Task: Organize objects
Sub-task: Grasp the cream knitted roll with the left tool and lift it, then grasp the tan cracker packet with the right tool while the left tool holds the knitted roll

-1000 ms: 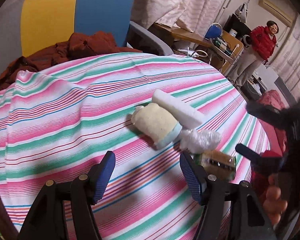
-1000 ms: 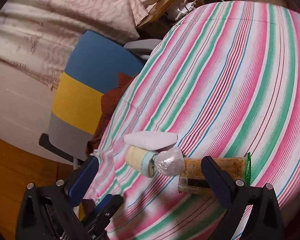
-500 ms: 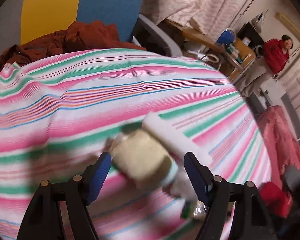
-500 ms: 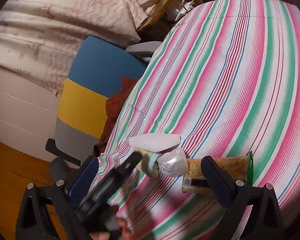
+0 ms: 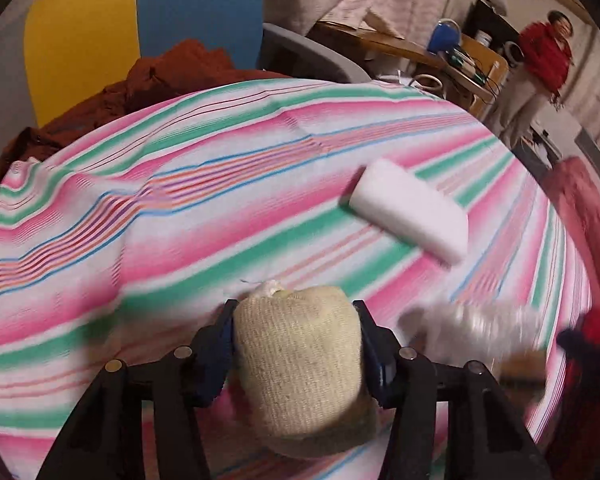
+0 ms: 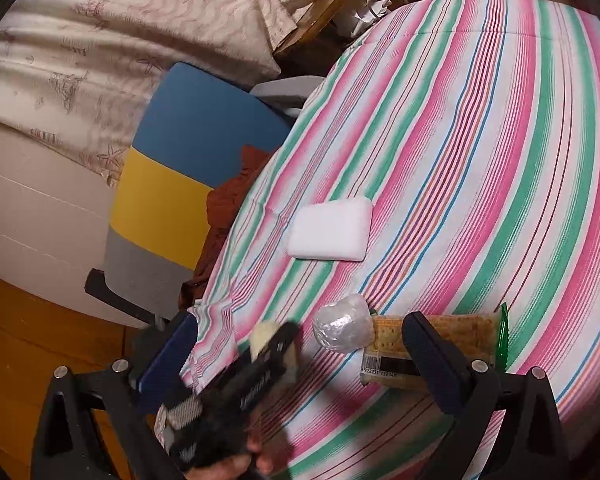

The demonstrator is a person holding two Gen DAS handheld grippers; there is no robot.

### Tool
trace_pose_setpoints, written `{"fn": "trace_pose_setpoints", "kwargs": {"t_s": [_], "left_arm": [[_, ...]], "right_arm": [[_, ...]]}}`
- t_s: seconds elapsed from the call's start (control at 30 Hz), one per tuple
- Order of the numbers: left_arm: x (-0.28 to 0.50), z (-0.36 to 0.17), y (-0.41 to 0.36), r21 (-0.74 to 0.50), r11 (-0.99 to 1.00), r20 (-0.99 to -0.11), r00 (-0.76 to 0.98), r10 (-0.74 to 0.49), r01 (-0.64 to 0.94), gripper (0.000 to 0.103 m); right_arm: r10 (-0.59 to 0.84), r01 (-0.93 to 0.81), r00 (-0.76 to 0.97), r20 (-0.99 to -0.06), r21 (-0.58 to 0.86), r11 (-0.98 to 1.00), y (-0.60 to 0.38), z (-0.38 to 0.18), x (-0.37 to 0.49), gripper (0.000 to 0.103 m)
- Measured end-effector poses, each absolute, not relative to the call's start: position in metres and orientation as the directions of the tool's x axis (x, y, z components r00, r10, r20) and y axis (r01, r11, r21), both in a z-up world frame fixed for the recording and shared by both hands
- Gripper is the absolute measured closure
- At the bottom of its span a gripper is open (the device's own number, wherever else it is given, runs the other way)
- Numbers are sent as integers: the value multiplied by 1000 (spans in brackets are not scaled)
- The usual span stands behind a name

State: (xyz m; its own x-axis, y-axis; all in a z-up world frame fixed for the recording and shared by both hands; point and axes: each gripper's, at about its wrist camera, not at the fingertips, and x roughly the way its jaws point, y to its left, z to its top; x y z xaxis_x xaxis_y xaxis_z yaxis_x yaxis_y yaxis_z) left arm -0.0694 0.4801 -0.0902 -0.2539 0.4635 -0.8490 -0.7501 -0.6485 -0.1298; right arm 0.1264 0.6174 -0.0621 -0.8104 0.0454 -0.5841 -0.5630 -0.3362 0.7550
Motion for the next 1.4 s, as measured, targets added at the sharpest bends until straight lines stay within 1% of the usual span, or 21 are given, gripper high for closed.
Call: {"fn": "trace_pose_setpoints", "kwargs": {"t_s": [0.2,0.37,0.5,0.67,0.73,0.8,0.87,1.0,1.03,1.07,1.1,1.17,1.2,1.27,1.4], "left_arm": [[-41,-86,415,-86,-644,-840,-293,457,-760,48],[-17,-84,364,-86,-640,-828,-302,472,-764,48],[7,-85,322,-88,-630,-812,-310,494,-772,48],[22,-88,301,-77,-611,-796,-321,514,-788,48],[24,-89,298,-73,-606,-788,-326,522,-792,48],[28,-90,294,-62,-598,-777,-337,531,-799,48],[29,-91,293,-64,-600,-774,-340,534,-798,48],[37,-90,284,-52,-592,-771,-345,536,-804,48],[37,-90,282,-56,-593,-770,-344,537,-803,48],[38,-90,280,-62,-595,-770,-341,539,-801,48],[38,-90,279,-61,-593,-771,-340,539,-803,48],[39,-90,279,-50,-587,-770,-343,538,-808,48],[40,-90,278,-51,-588,-770,-343,537,-807,48],[40,-91,278,-54,-589,-770,-343,539,-806,48],[41,-92,276,-55,-591,-762,-349,545,-805,48]], "right_arm": [[47,-586,-791,-610,735,-342,617,-63,125,0],[50,-594,-786,-616,729,-341,618,-64,126,0],[70,-632,-757,-649,702,-327,618,-67,122,0],[57,-666,-719,-693,663,-341,615,-71,116,0],[71,-701,-681,-729,621,-351,614,-73,112,0],[85,-706,-674,-734,606,-367,614,-70,111,0],[122,-718,-660,-742,574,-394,611,-66,108,0],[144,-744,-596,-790,475,-470,604,-66,86,0],[146,-718,-613,-776,470,-513,599,-62,78,0],[117,-678,-645,-755,495,-544,595,-61,72,0],[8,-598,-690,-724,564,-570,590,-65,62,0],[-177,-492,-713,-678,665,-562,580,-73,51,0],[-248,-436,-723,-645,705,-560,573,-74,47,0],[-289,-366,-738,-609,723,-586,563,-68,47,0],[-249,-431,-714,-655,691,-580,567,-74,52,0]]}}
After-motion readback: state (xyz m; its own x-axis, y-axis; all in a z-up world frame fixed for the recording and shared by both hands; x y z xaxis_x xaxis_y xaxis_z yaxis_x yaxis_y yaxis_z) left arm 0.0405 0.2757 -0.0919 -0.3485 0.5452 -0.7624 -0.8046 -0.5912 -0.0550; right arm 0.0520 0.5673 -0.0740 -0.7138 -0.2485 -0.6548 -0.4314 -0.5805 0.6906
